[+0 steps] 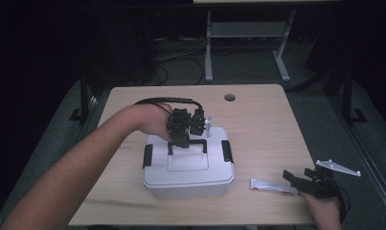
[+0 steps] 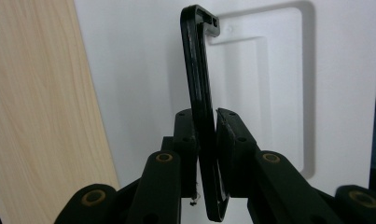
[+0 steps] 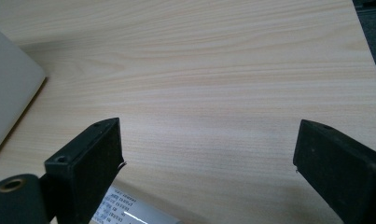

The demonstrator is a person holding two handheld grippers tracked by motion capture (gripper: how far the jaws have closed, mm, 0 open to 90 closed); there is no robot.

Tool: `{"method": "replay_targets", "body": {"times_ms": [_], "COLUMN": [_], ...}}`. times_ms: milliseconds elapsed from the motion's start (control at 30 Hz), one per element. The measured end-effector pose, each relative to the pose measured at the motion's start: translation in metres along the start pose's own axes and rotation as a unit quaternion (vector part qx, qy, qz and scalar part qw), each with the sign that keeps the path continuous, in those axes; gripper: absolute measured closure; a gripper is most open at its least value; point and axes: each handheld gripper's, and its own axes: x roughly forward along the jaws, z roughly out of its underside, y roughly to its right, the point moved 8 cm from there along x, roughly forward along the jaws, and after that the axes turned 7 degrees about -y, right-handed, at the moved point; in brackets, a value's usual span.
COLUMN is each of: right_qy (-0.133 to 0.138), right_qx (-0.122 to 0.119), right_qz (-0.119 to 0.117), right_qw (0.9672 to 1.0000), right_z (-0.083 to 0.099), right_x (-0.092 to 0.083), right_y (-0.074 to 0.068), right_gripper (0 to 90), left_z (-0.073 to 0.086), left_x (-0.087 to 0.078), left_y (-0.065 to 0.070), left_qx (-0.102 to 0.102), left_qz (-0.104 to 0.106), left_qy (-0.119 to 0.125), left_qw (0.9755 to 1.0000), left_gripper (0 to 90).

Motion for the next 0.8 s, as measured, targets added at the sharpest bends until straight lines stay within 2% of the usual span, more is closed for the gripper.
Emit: {"method": "replay_targets", "body": {"times_ms": [267,400,467,600,800], "right_qy": [0.003,0.005,0.005,0.003,0.003], "right_qx": [0.001,0.001,0.001,0.001,-0.001], "right_qz": [0.001,0.001,0.001,0.0,0.0], "right_qw": [1.0,1.0,1.0,1.0,1.0], "right_z": [0.0,0.0,0.0,0.0,0.0], "right_x": [-0.002,-0.003,-0.003,-0.002,-0.002], "right_y": [0.001,0.001,0.001,0.001,0.0], "right_gripper": [7.6,7.6,7.6,7.6,7.6], "left_z": [0.0,-0.001,-0.001,0.002,0.0], "left_x": [-0.005,-0.005,-0.006,-0.01,-0.012], "left_y": [0.003,0.005,0.003,0.0,0.001], "left_qx": [0.003,0.004,0.001,-0.003,-0.009], "left_qz": [0.01,0.023,0.016,0.017,0.016], "left_qy": [0.004,0.011,0.011,0.018,0.012], "left_qw": [0.9999,0.9997,0.9998,0.9997,0.9998], "left_gripper": [79.8,82.2,83.8,84.9,84.9]}}
